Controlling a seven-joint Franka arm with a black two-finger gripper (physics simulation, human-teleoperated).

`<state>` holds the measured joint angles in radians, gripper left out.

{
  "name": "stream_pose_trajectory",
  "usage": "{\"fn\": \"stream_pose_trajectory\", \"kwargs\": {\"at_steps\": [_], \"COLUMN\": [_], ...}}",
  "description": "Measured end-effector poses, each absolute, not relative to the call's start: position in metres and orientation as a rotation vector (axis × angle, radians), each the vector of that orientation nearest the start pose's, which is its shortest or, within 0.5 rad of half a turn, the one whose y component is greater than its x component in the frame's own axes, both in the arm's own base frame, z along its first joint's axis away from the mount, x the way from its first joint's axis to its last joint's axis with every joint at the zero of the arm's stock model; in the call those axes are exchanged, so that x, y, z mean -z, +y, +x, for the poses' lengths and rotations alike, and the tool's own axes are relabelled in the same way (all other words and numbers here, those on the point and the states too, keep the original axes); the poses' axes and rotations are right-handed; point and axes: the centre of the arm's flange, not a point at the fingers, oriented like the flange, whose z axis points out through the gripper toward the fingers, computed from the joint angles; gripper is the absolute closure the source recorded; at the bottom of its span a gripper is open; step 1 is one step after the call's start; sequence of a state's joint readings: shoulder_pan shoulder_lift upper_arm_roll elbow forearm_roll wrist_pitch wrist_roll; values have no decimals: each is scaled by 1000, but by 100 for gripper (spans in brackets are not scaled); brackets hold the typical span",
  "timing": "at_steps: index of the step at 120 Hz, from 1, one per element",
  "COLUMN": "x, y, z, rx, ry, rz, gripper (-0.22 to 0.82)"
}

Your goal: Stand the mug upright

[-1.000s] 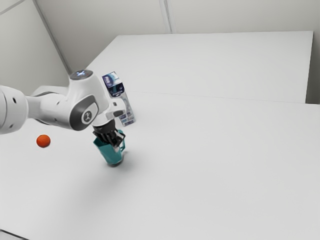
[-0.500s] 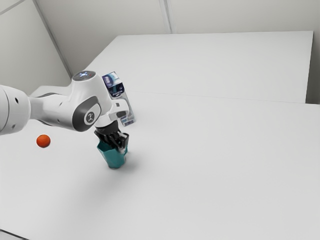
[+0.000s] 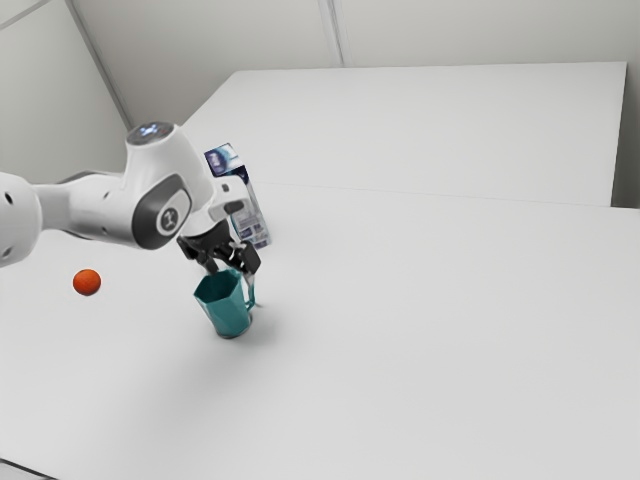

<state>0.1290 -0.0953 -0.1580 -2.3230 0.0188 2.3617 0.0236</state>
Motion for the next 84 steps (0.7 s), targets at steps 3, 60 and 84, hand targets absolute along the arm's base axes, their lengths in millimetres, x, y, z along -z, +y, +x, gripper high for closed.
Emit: {"fn": "stream_pose_trajectory", "kwargs": {"at_steps": [3, 60, 84], "x": [-396, -533, -586], "y": [-17, -16, -11], "z": [507, 549, 559], "rx": [218, 168, 101], "ry": [107, 59, 58], "rz": [-3103, -3153, -3156], "gripper": [8, 3, 2]}}
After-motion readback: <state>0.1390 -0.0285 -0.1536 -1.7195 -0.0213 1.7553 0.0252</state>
